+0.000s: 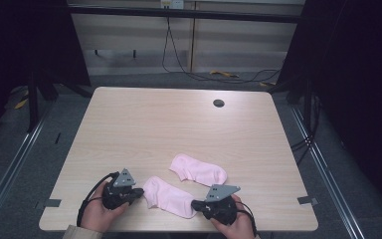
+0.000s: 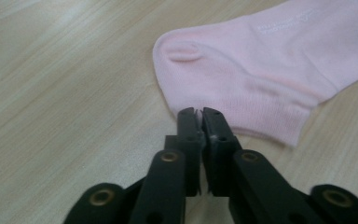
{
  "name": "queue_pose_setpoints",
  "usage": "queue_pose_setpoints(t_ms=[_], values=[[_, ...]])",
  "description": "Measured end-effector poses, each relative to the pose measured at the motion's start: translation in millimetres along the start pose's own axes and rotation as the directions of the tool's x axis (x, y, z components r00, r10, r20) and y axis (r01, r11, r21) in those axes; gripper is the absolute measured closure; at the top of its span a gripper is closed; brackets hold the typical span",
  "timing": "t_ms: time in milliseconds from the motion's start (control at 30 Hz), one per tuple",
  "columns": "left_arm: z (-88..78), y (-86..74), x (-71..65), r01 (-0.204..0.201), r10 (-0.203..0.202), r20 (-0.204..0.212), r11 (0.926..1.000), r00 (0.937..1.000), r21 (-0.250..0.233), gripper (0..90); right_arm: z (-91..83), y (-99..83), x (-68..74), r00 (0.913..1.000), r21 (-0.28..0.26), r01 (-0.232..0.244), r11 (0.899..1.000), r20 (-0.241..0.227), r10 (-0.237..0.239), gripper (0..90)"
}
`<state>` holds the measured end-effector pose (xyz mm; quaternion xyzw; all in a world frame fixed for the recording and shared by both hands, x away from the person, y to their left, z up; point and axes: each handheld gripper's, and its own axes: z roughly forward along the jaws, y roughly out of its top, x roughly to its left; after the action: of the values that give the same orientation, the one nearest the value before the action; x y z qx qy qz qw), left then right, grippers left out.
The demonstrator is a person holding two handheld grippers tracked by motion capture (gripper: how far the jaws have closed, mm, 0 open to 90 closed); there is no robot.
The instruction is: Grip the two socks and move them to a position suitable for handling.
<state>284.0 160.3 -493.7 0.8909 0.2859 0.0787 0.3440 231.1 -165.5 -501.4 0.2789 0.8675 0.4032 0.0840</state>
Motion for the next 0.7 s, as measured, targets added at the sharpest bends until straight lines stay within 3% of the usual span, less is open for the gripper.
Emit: queue_pose_setpoints(t_ms=[167, 233, 433, 600, 633, 700], values=[[-8.8, 1.3, 3.3, 0.019, -0.02, -0.014, 0.9965, 0.9997, -0.082, 87.5, -0.2, 0.9, 0.5, 1.0, 0.004, 0.004, 1.0, 0.006, -0.004, 87.3], [-8.3, 0.0, 3.7, 0.034, -0.036, -0.02, 0.9936, 0.9992, -0.108, 83.3, -0.8, 0.6, -0.1, 1.0, 0.0, -0.005, 1.0, 0.003, 0.005, 83.8], [3.7, -3.0, 4.4, 0.055, -0.057, -0.019, 0.9956, 0.9982, -0.075, 66.0, -2.0, -1.1, -0.1, 0.9994, -0.005, -0.025, 1.0, 0.025, 0.025, 67.4], [6.0, -2.7, 5.5, 0.064, -0.067, -0.03, 0.9944, 0.9973, -0.084, 58.2, -1.6, -1.6, -1.0, 0.9991, -0.003, -0.02, 1.0, 0.036, 0.02, 66.6], [7.2, -2.7, 4.6, 0.087, -0.089, -0.023, 0.9918, 0.9958, -0.094, 57.8, -1.5, -1.6, -1.0, 0.9992, -0.004, -0.017, 1.0, 0.037, 0.017, 66.8], [6.9, -2.0, 5.4, 0.069, -0.071, -0.029, 0.9938, 0.997, -0.087, 57.2, -1.5, -1.6, -0.8, 0.9992, -0.002, -0.016, 1.0, 0.038, 0.016, 67.1]])
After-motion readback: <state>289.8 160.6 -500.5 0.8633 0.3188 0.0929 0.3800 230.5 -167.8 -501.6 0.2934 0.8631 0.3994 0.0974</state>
